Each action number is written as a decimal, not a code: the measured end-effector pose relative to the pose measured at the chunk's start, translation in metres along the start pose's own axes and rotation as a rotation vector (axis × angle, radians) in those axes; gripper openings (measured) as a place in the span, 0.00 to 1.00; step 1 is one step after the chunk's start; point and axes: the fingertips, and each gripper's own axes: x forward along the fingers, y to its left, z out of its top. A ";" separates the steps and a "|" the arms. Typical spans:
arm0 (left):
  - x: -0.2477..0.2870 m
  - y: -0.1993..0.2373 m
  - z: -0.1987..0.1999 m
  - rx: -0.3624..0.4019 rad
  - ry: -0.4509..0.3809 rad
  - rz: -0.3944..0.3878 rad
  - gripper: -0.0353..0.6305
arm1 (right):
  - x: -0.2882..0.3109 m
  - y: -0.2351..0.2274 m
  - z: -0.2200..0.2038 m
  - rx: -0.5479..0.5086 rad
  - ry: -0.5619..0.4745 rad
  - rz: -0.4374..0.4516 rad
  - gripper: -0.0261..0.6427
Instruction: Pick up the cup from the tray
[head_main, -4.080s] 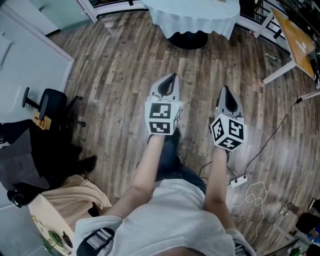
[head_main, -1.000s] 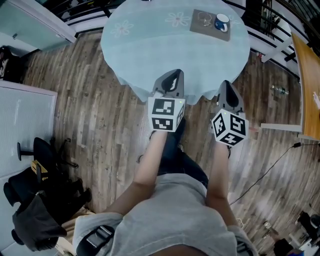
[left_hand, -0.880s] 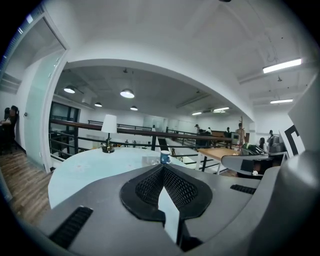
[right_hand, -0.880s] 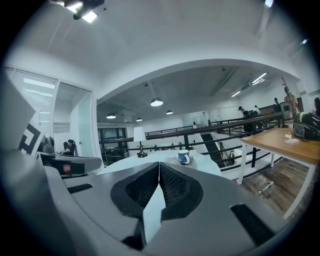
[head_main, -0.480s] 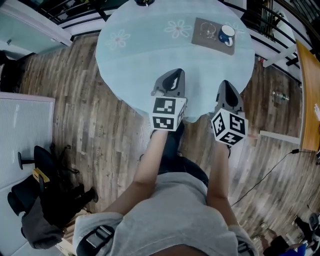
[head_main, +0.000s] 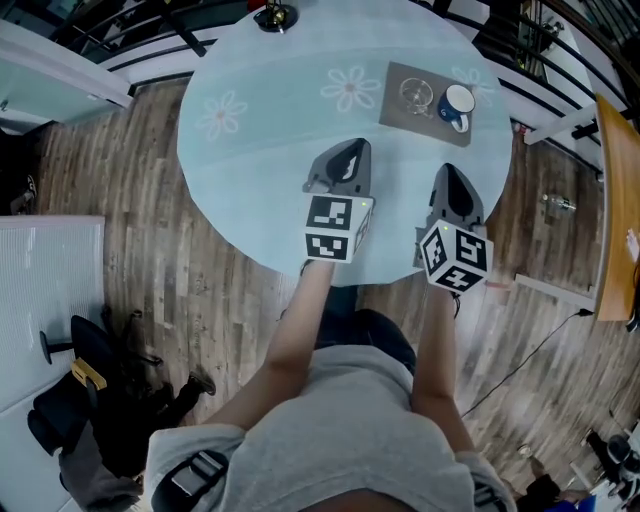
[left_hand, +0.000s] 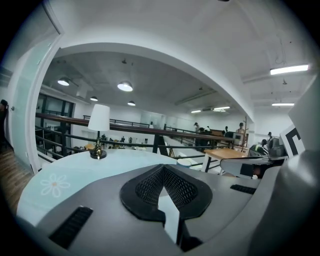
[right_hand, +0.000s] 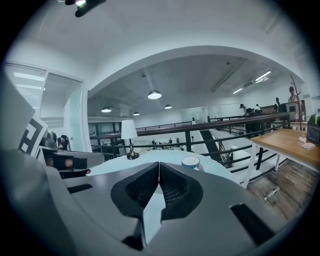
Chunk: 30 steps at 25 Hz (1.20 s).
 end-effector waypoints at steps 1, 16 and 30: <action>0.010 0.002 0.001 0.002 0.005 -0.009 0.06 | 0.009 -0.004 -0.001 0.003 0.008 -0.007 0.05; 0.085 0.008 -0.010 -0.013 0.064 -0.141 0.06 | 0.062 -0.043 -0.016 0.024 0.064 -0.089 0.05; 0.134 -0.006 -0.025 -0.014 0.124 -0.171 0.06 | 0.100 -0.098 -0.034 0.012 0.103 -0.093 0.05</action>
